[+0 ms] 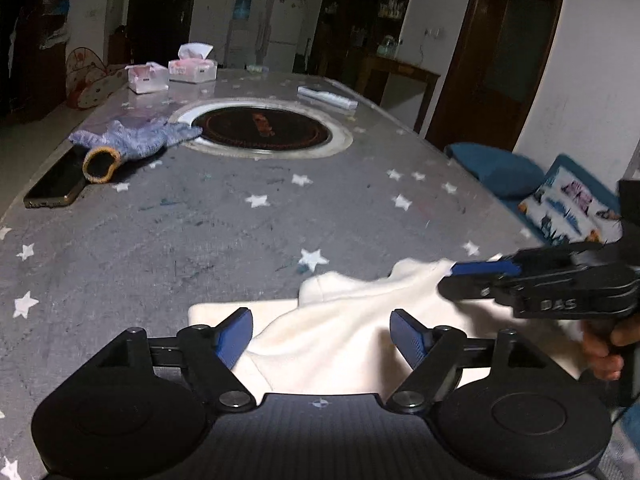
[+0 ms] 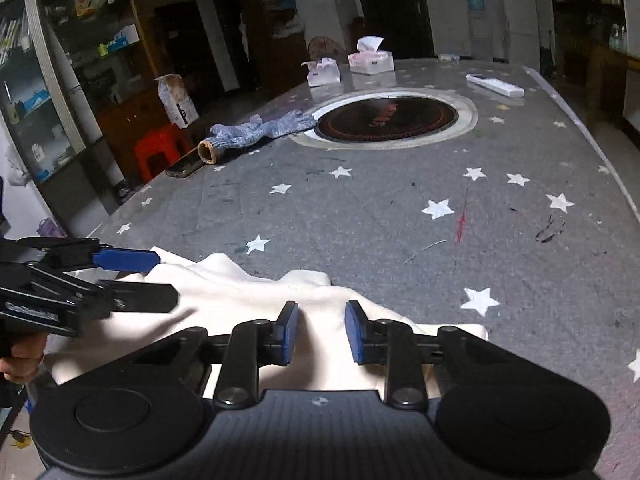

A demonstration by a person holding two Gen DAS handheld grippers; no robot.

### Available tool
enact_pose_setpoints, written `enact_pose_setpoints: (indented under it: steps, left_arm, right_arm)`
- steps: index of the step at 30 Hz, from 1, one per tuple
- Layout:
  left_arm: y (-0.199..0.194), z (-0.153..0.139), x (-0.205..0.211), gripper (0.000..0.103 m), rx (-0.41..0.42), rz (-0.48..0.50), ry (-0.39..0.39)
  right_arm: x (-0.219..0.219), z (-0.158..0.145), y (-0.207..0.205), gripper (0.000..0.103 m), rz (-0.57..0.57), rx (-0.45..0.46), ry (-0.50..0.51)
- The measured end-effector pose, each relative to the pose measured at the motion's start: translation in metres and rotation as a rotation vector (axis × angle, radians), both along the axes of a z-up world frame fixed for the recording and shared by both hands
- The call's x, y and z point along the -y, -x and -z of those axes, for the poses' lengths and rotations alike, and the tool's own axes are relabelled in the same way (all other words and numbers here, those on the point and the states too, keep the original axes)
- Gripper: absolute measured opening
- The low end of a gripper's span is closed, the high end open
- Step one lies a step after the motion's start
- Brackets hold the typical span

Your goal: Fold clothes

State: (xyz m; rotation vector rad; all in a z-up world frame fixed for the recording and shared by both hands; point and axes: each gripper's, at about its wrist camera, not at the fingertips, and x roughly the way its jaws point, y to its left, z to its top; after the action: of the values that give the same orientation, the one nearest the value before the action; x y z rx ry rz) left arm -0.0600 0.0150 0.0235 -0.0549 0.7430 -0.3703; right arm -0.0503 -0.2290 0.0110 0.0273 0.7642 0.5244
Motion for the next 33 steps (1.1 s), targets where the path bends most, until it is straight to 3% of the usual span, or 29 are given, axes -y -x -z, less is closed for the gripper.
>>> enact_pose_setpoints:
  steps: [9, 14, 21, 33]
  left_arm:
    - [-0.002, -0.004, -0.006, 0.077, 0.021, -0.078, -0.025]
    - [-0.006, 0.001, -0.004, 0.078, 0.036, -0.094, -0.137]
    - [-0.006, -0.006, -0.009, 0.077, 0.060, -0.130, -0.119]
    - [-0.011, -0.004, -0.002, 0.078, 0.070, -0.124, -0.150]
  right_arm:
    - [-0.006, 0.000, 0.008, 0.028, 0.007, 0.044, 0.031]
    - [-0.011, 0.000, 0.010, 0.045, -0.007, 0.047, 0.037]
    - [-0.014, -0.009, 0.008, 0.045, 0.027, 0.032, 0.031]
    - [-0.027, -0.010, 0.003, 0.044, 0.035, 0.063, 0.118]
